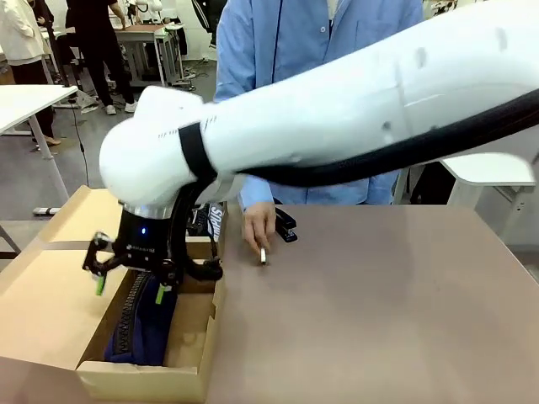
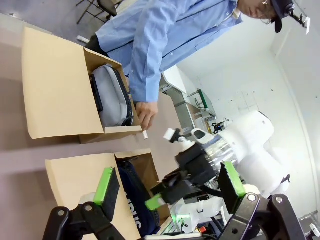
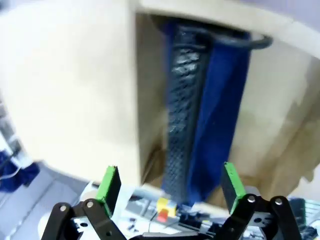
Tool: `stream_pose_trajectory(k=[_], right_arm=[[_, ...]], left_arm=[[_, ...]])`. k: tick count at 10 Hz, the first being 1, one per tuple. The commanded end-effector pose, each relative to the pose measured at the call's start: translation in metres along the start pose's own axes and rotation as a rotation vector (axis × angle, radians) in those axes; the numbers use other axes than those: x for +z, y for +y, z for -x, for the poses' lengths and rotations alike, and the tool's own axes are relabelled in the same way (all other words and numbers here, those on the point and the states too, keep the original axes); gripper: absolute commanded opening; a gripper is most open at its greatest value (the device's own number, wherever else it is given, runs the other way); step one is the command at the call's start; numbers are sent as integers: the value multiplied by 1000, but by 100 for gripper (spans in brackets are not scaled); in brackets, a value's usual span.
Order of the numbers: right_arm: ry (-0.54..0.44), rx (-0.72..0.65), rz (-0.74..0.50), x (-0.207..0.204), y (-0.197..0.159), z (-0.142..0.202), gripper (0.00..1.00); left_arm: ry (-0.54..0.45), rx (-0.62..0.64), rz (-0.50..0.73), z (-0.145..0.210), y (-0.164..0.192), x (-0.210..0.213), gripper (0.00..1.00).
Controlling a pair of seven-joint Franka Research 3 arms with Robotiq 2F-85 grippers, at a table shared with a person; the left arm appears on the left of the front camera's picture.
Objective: Place items inside the box.
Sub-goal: Pick up a Pencil pouch or Stapler and place it inside the Mailer Box closest to the robot.
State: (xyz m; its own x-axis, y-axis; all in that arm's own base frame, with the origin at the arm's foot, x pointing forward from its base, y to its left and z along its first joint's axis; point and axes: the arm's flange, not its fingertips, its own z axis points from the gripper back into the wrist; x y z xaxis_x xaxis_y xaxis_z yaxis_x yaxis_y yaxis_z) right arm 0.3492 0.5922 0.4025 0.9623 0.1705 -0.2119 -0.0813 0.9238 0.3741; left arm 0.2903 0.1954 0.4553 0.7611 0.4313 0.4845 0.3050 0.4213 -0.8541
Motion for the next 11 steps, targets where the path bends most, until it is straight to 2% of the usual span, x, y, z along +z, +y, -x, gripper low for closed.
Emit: stream_pose_trajectory(k=[1,2,3,4,6,7,8,9,11], right_arm=[[109,138,-173,55,-46,54,100],[117,162,-194,81,-70,80,100],[70,167,-256,106,-101,104,100],[25,159,-368,129,-140,127,100],[-212,65,-629,154,-223,194,100],[-265,-50,-679,150,-241,207,100],[-239,-144,-610,138,-236,202,100],[-148,-2,-634,165,-207,157,100],[-148,-2,-634,165,-207,157,100]], left_arm=[[-19,-20,21,0,-1,0,100],[-19,-20,21,0,-1,0,100],[-19,-20,21,0,-1,0,100],[-19,-20,21,0,-1,0,100],[-19,-20,21,0,-1,0,100],[-19,-20,21,0,-1,0,100],[-19,-20,21,0,-1,0,100],[-19,-20,21,0,-1,0,100],[-19,-20,21,0,-1,0,100]])
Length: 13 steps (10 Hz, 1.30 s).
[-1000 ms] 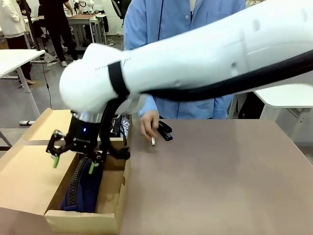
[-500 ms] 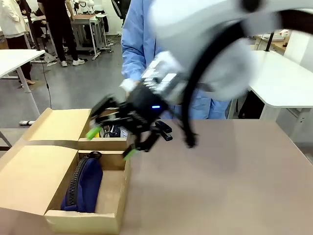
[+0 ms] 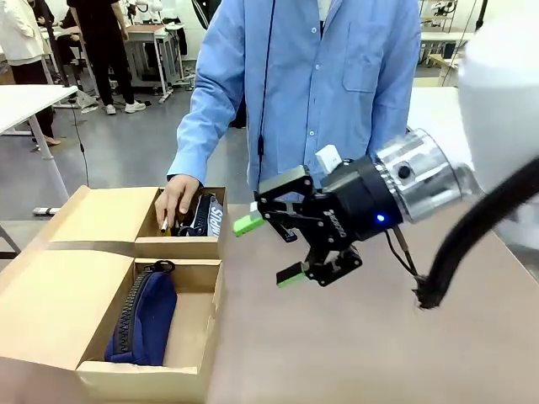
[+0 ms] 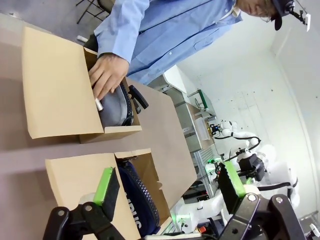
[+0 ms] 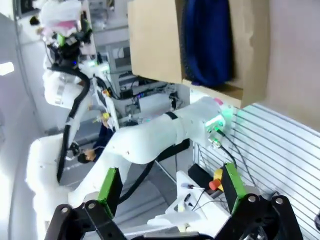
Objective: Place items inside the box.
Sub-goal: Pick up a Pencil pouch or Stapler and place it inside the Mailer Box closest to the robot.
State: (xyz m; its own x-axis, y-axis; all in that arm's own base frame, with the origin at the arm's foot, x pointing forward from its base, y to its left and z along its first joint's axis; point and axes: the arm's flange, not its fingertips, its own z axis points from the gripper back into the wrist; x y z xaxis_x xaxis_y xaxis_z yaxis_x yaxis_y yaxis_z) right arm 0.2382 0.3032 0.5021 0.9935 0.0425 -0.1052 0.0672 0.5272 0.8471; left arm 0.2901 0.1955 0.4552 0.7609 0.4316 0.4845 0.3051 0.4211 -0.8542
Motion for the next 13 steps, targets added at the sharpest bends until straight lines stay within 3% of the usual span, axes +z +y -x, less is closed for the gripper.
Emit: stream_pose_trajectory(k=[1,3,5,7,8,10,11,13], right_arm=[[29,21,10,-8,13,-19,100],[17,4,0,-5,11,-6,100],[-42,-20,-162,65,12,-39,100],[15,-33,-249,144,-19,-68,100],[95,-65,-263,175,-43,-69,100],[113,3,-299,244,-100,-49,100],[7,-44,-289,281,-141,-32,100],[-168,-117,-421,328,-226,-6,100]], left_arm=[[-19,-20,21,0,-1,-1,100],[-19,-20,21,0,-1,-1,100],[-19,-20,21,0,-1,-1,100],[-19,-20,21,0,-1,-1,100],[-19,-20,21,0,-1,-1,100],[-19,-20,21,0,-1,-1,100],[-19,-20,21,0,-1,-1,100],[-19,-20,21,0,-1,-1,100]])
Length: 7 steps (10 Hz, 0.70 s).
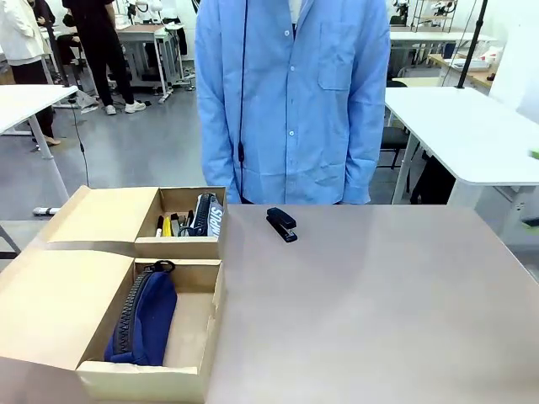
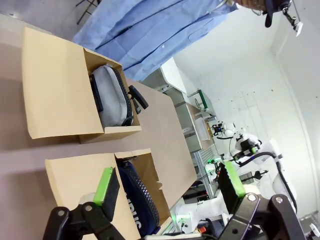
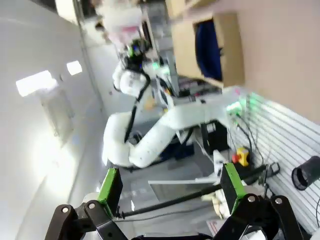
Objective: Place items inside the box.
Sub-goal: Pick up a Pencil pouch or Stapler and place it inside the Mailer Box closest to the robot.
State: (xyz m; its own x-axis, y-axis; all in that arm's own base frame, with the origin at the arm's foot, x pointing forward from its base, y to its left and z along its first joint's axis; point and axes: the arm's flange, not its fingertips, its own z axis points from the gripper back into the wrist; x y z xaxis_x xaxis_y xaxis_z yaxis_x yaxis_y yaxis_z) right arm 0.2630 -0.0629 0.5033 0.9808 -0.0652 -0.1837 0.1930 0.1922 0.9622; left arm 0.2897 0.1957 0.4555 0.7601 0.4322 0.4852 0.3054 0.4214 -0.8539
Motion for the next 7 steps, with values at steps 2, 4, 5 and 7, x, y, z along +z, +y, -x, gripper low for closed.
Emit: stream_pose_trajectory(k=[2,4,5,7], right_arm=[[-78,50,-187,32,-75,12,100],[-131,-7,-154,63,-50,10,100],[-131,-7,-154,63,-50,10,100],[-131,-7,-154,63,-50,10,100]], left_arm=[[-18,-19,21,0,-1,-1,100],[-18,-19,21,0,-1,-1,100],[-18,-19,21,0,-1,-1,100],[-18,-19,21,0,-1,-1,100]])
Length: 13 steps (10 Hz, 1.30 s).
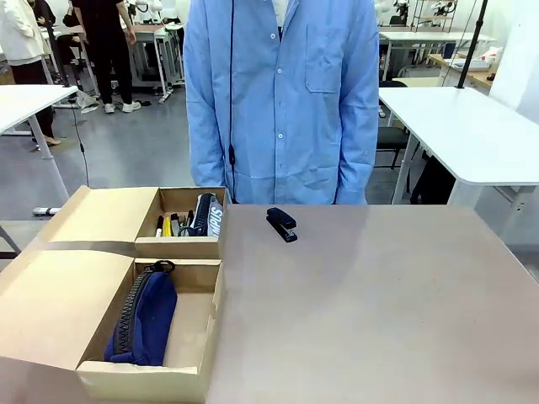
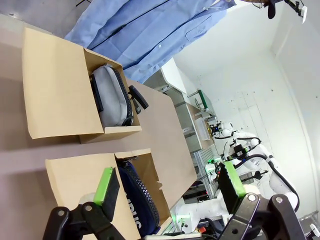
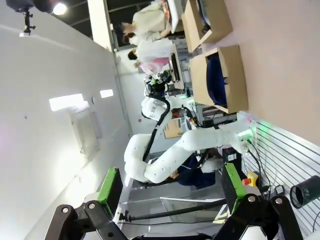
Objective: Place items inside the box.
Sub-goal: Pick up a Pencil pouch or Stapler and place it inside the Mailer Box closest to the robot.
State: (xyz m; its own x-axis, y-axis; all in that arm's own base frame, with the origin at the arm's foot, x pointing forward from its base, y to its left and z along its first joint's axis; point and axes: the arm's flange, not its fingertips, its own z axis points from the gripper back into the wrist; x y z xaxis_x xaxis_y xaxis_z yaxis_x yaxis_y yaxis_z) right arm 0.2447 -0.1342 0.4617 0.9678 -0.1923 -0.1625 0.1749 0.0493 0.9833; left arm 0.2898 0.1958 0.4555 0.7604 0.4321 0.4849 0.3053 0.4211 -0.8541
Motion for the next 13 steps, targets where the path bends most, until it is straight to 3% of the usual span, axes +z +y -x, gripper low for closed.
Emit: stream_pose_trajectory(k=[1,10,11,13], right_arm=[[-2,-10,-8,0,7,4,100],[-2,3,5,0,2,2,100],[-13,47,77,-23,14,-7,100],[31,27,389,-126,47,-64,100]], left_arm=[[-18,-20,20,0,-1,-1,100],[-18,-20,20,0,-1,-1,100],[-18,-20,20,0,-1,-1,100],[-18,-20,20,0,-1,-1,100]])
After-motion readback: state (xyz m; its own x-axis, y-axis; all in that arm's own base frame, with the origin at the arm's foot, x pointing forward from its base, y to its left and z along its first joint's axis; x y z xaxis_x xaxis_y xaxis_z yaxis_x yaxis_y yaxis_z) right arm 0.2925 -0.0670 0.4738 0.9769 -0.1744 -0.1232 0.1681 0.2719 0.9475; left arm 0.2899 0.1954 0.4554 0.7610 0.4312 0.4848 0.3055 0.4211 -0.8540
